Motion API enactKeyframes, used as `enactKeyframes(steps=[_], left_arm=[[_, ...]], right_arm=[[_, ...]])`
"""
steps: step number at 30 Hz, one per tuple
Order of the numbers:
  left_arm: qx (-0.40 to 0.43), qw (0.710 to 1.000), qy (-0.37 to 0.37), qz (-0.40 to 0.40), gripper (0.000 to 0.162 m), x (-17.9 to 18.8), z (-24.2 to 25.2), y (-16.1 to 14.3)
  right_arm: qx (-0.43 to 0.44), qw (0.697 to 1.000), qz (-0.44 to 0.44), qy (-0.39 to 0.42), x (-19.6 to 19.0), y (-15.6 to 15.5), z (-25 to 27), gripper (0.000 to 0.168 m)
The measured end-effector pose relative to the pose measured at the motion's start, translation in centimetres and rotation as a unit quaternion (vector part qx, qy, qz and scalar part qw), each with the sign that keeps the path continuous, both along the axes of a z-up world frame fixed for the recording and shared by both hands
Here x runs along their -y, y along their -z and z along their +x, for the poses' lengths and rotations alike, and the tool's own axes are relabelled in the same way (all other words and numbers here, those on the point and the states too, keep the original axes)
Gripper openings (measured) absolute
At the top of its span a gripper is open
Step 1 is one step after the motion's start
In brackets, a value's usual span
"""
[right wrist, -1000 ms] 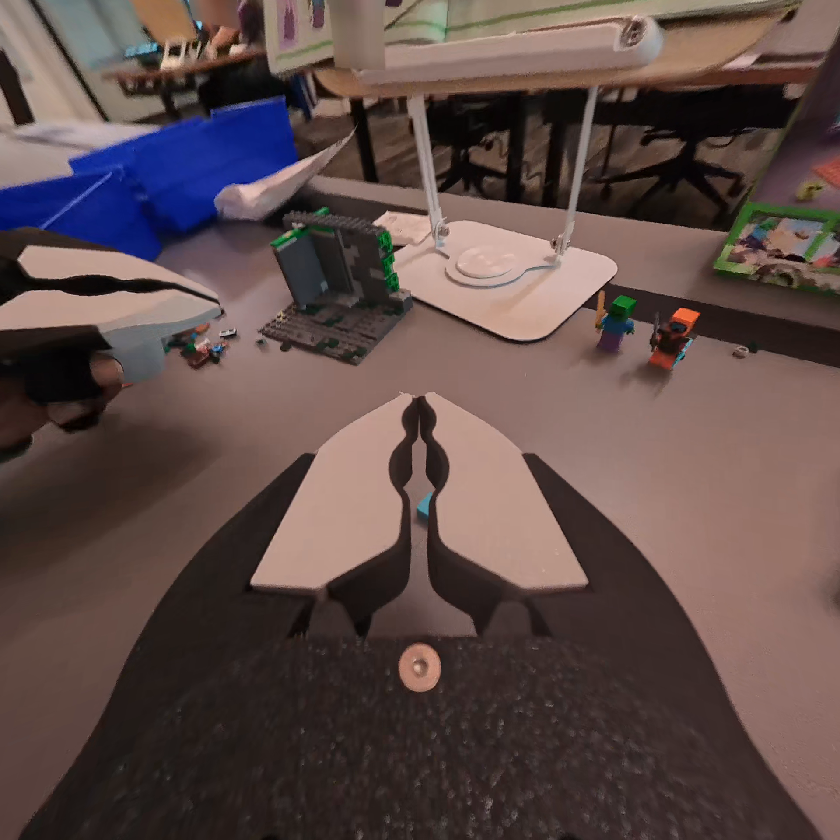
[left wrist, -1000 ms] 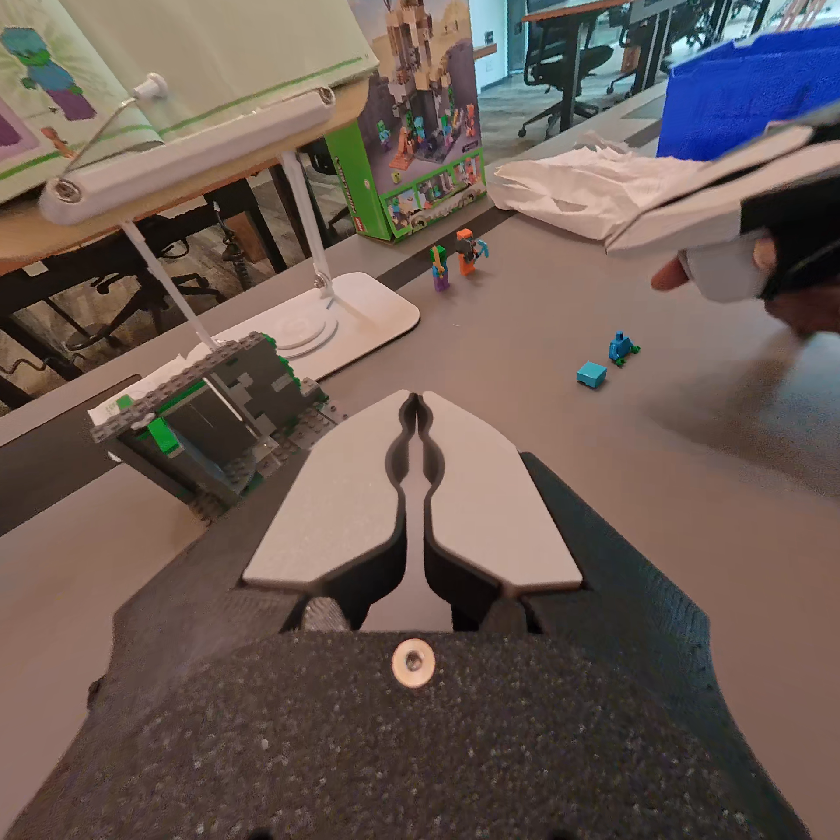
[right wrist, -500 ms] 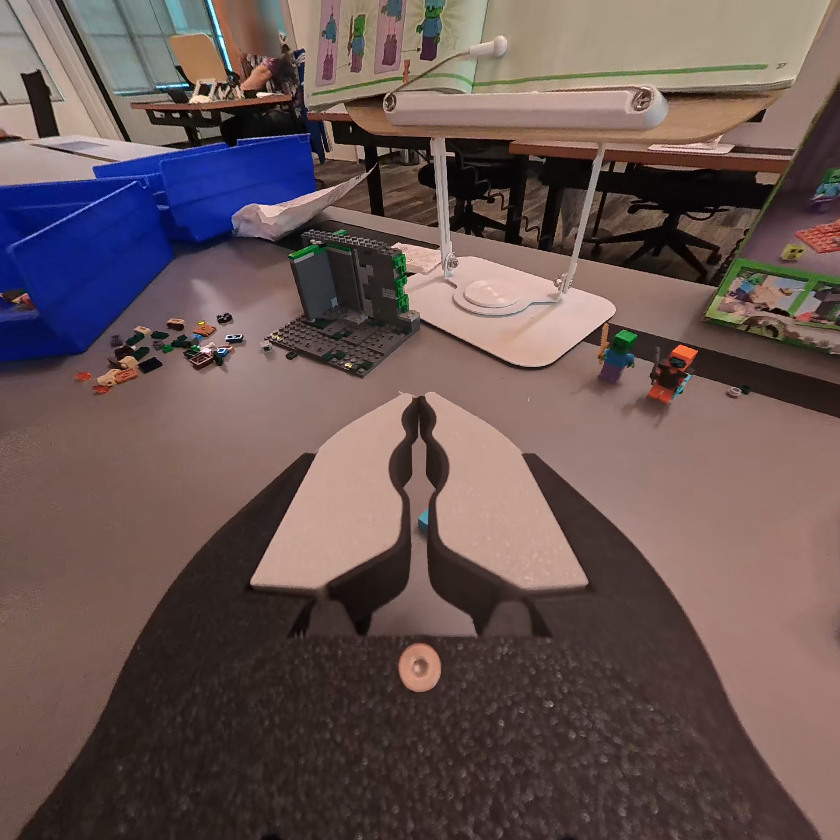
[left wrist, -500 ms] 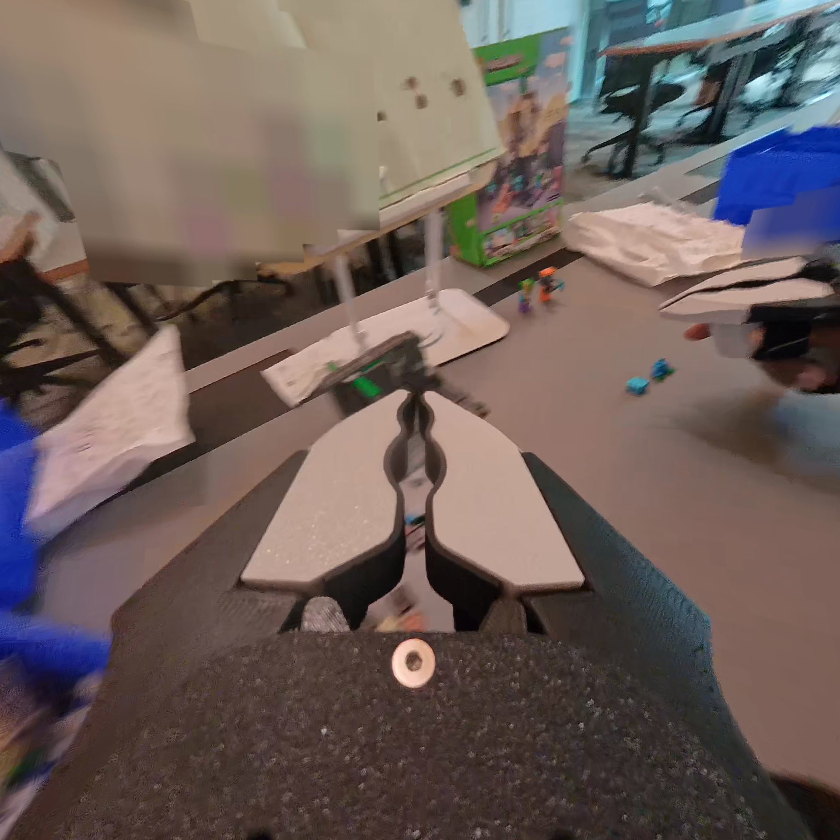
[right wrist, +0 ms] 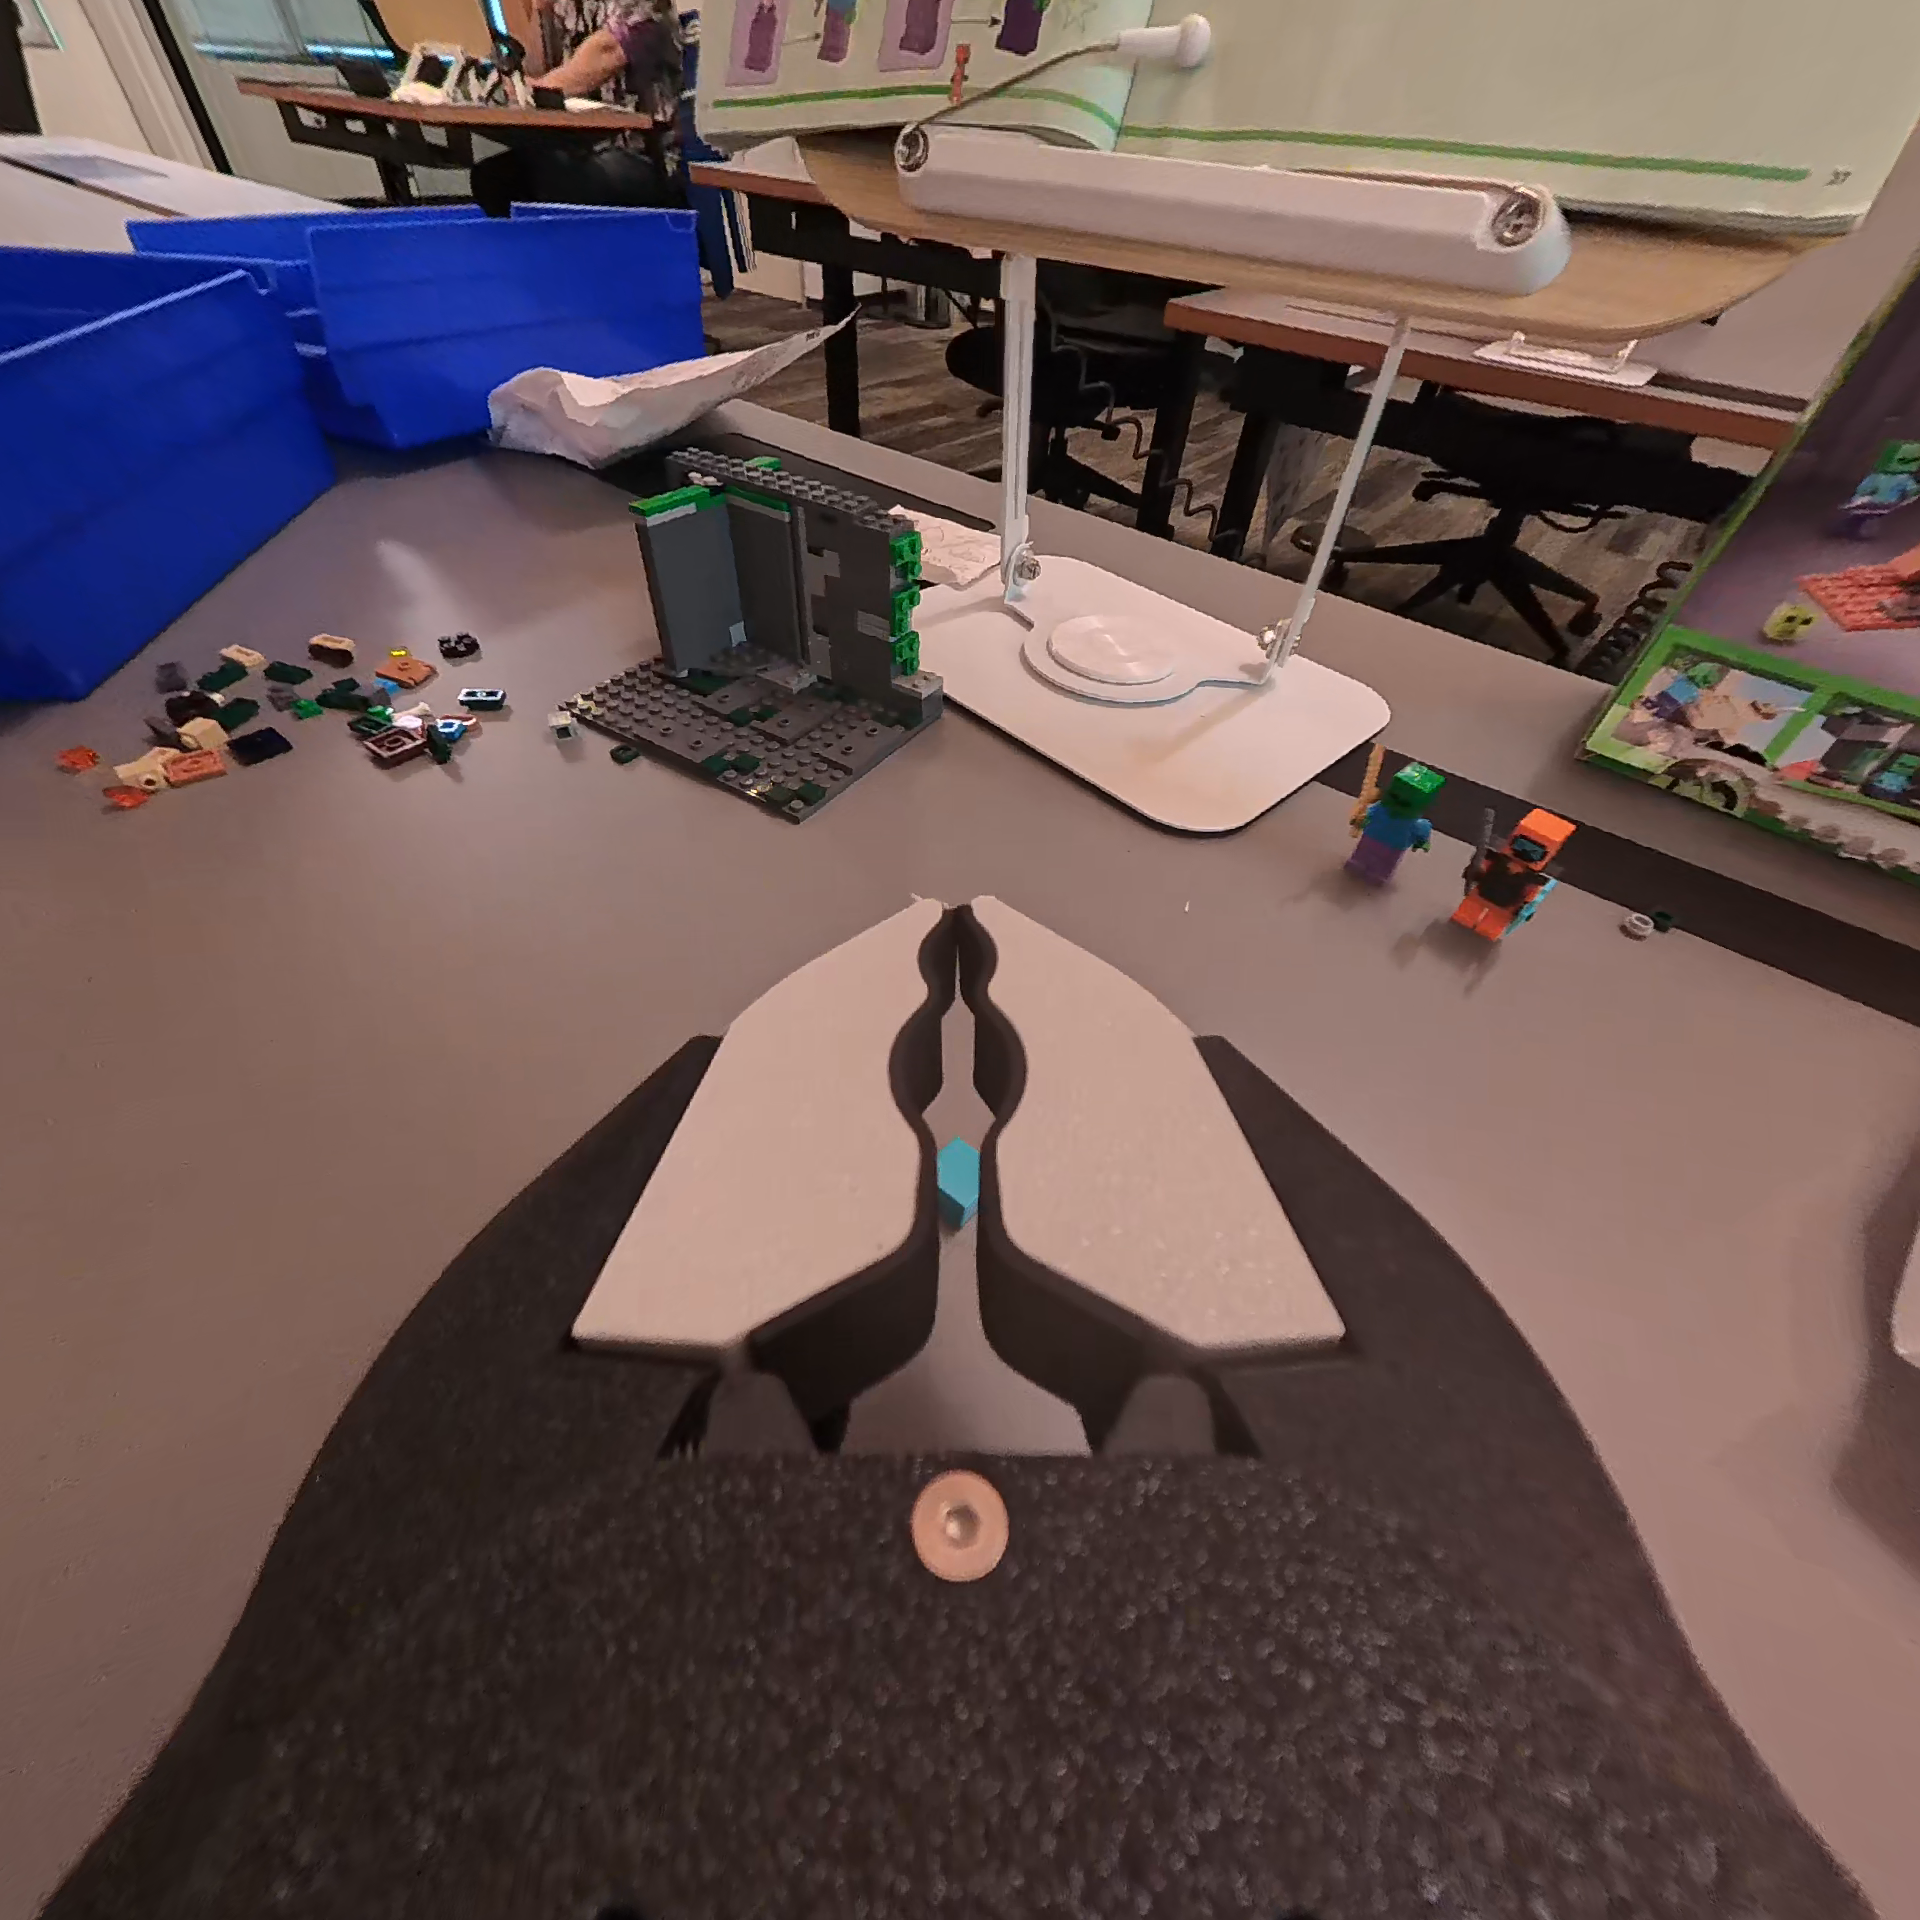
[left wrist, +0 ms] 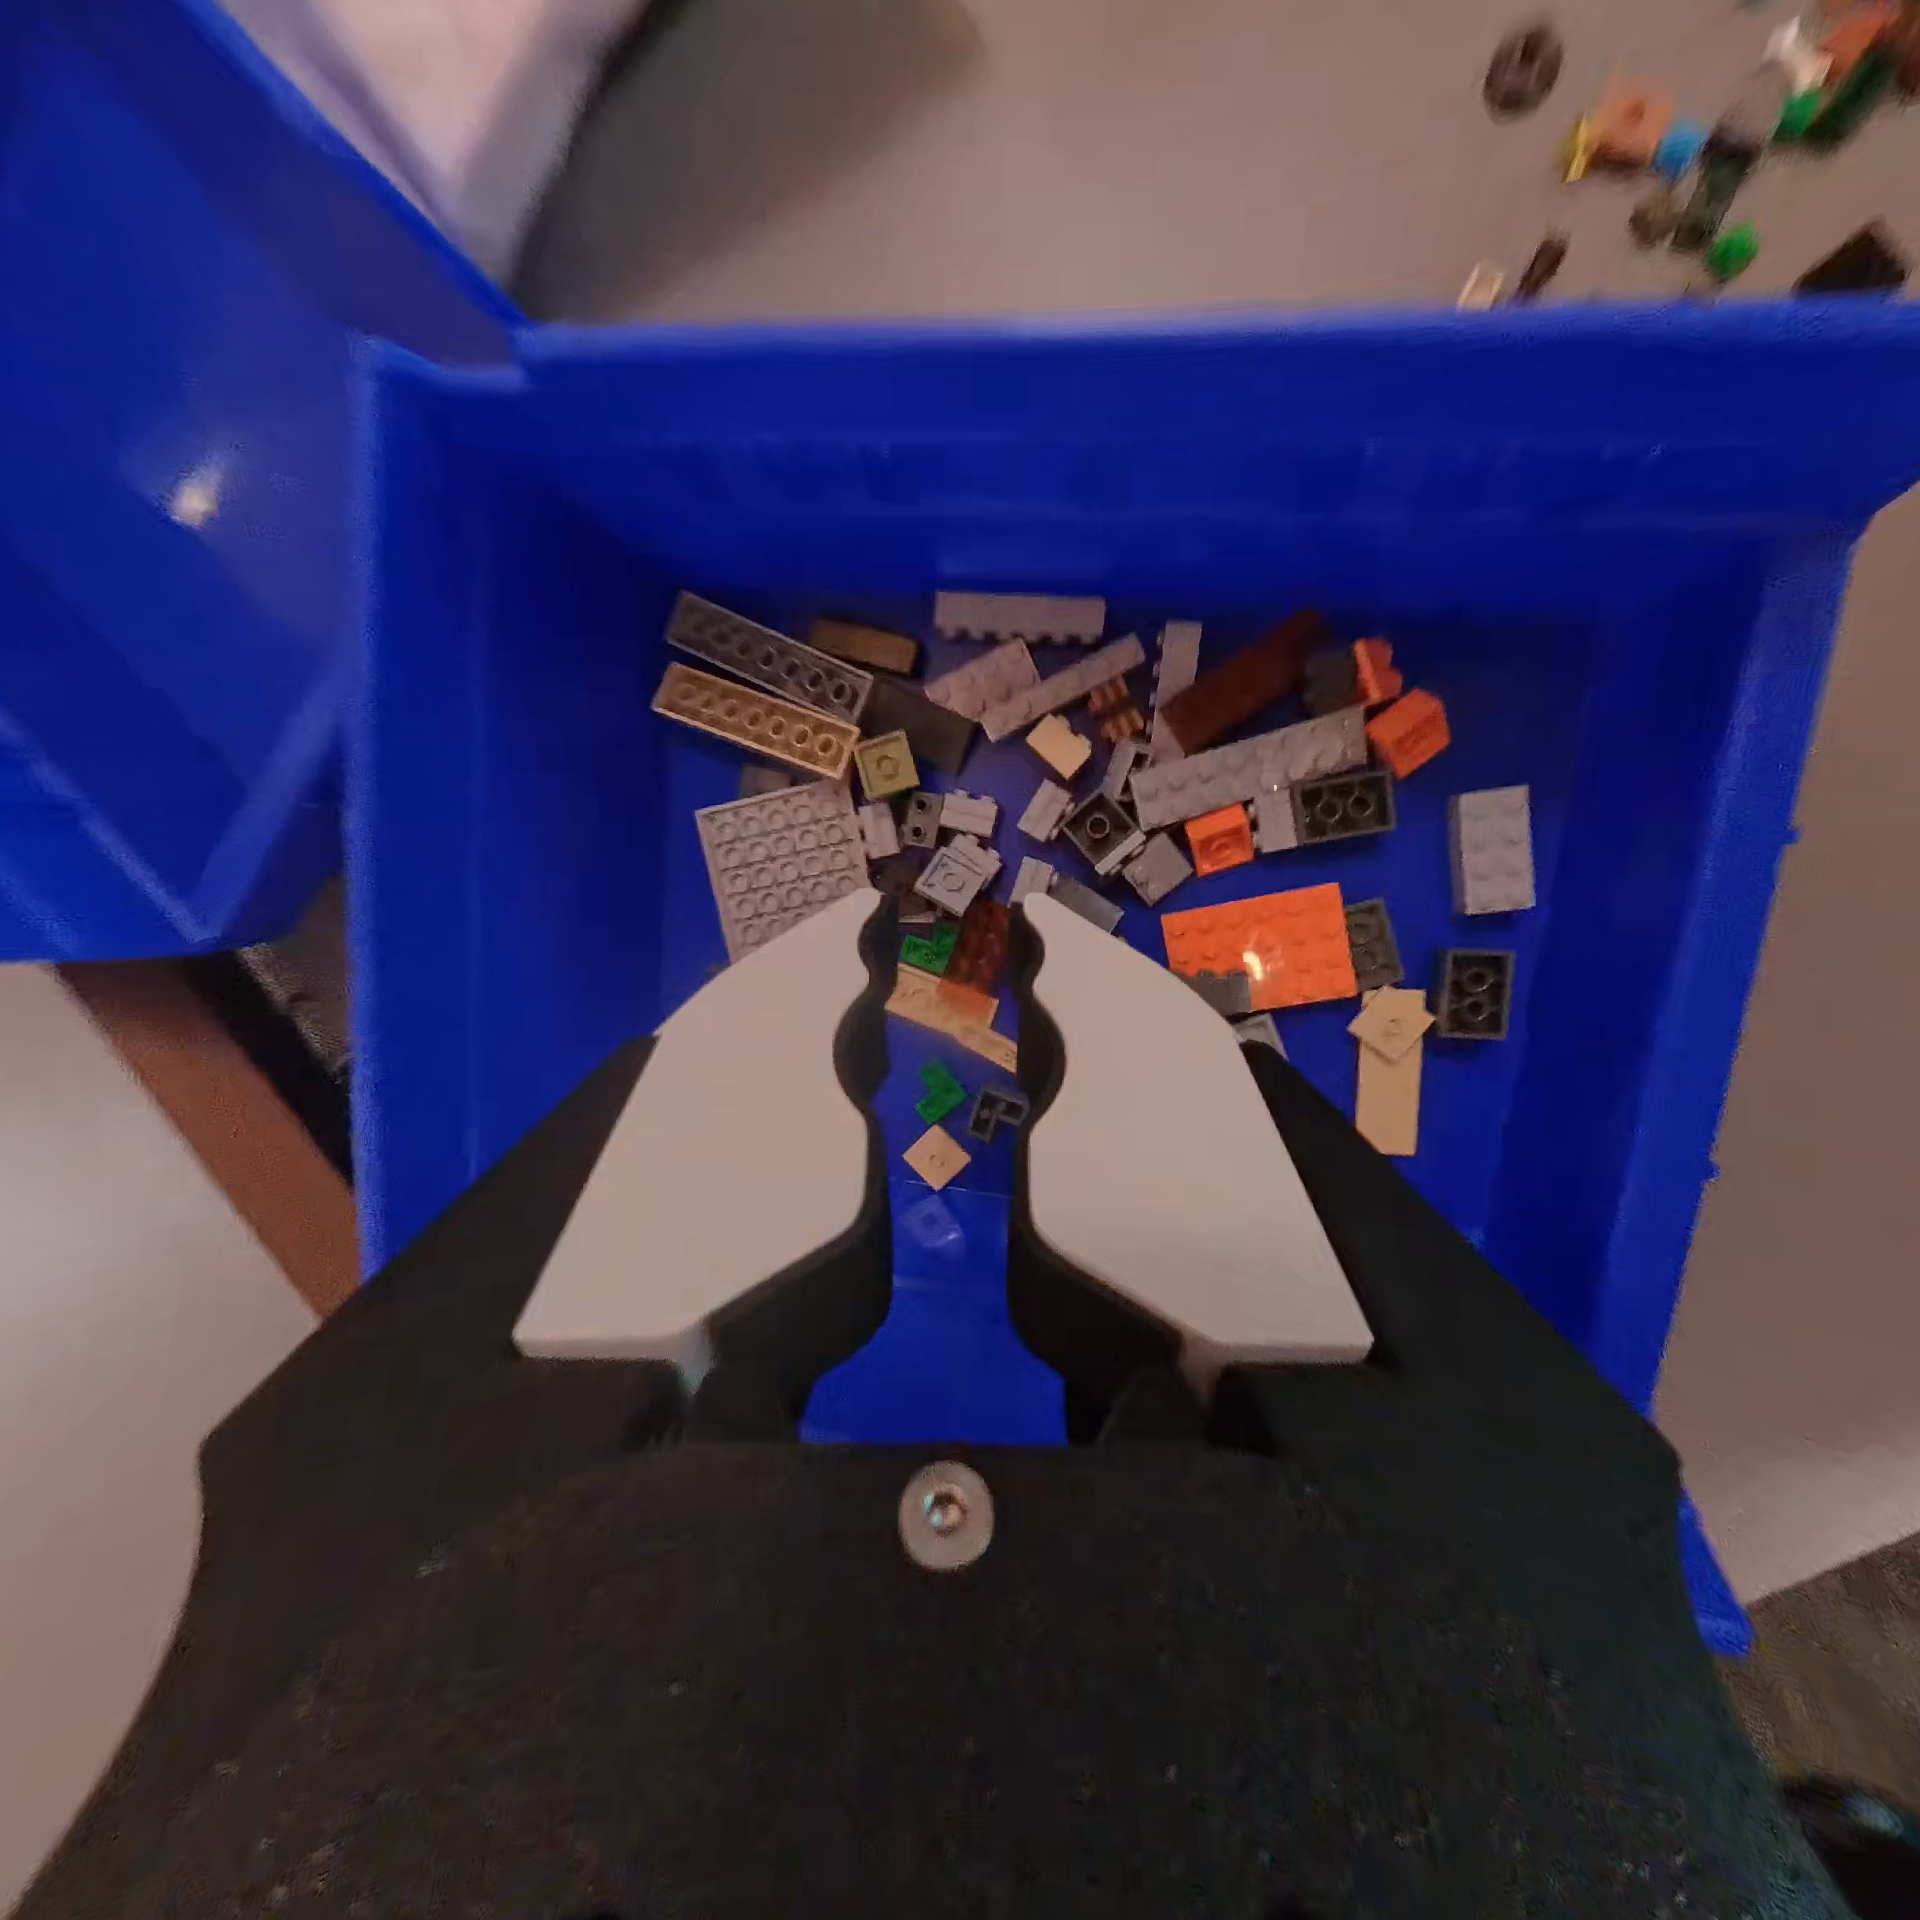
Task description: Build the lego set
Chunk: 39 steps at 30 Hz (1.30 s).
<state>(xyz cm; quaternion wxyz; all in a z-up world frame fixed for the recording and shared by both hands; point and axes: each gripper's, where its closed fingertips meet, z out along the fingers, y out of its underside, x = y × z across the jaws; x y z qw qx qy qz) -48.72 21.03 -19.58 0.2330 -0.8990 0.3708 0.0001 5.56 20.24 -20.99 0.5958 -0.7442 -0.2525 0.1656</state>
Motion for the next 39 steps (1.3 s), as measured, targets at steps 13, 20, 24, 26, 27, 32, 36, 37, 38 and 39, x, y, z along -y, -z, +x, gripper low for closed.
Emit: enactKeyframes(steps=[13,20,24,26,27,32,36,37,38,39], left_arm=[[-0.068,0.989,-0.015,-0.129,0.018,-5.1,-0.9,9.8],[-0.054,0.992,-0.042,-0.101,0.017,-5.9,-2.9,6.3],[-0.02,0.994,-0.056,-0.094,0.018,-5.2,-3.6,4.7],[-0.012,0.994,-0.059,-0.094,0.018,-4.8,-3.8,4.5],[-0.015,0.994,-0.058,-0.092,0.018,-4.7,-4.0,4.7],[-0.029,0.98,0.019,-0.195,0.03,-0.9,-2.9,6.2],[-0.025,0.983,0.021,-0.18,0.031,-1.9,-2.4,6.3],[-0.024,0.986,0.009,-0.167,0.03,-2.6,-2.5,6.3],[-0.02,0.987,-0.003,-0.16,0.03,-3.3,-2.5,6.4],[-0.015,0.987,-0.016,-0.158,0.03,-3.7,-2.5,6.7]], right_arm=[[0.035,0.999,-0.005,-0.015,0.1,1.4,-0.6,0.0],[0.033,0.999,-0.012,-0.018,0.0,1.7,-0.7,0.0],[0.038,0.999,-0.01,-0.025,0.2,1.8,-1.1,0.0],[0.04,0.999,-0.01,-0.027,0.2,1.8,-1.2,0.0],[0.04,0.999,-0.01,-0.027,0.3,1.8,-1.2,0.0],[0.042,0.999,-0.006,-0.029,0.4,1.6,-1.3,0.0],[0.042,0.999,-0.01,-0.033,0.5,1.8,-1.4,0.0],[0.042,0.998,-0.011,-0.035,0.5,1.8,-1.4,0.0],[0.043,0.998,-0.011,-0.036,0.5,1.9,-1.5,0.0],[0.044,0.998,-0.011,-0.037,0.5,1.9,-1.5,0.0]])
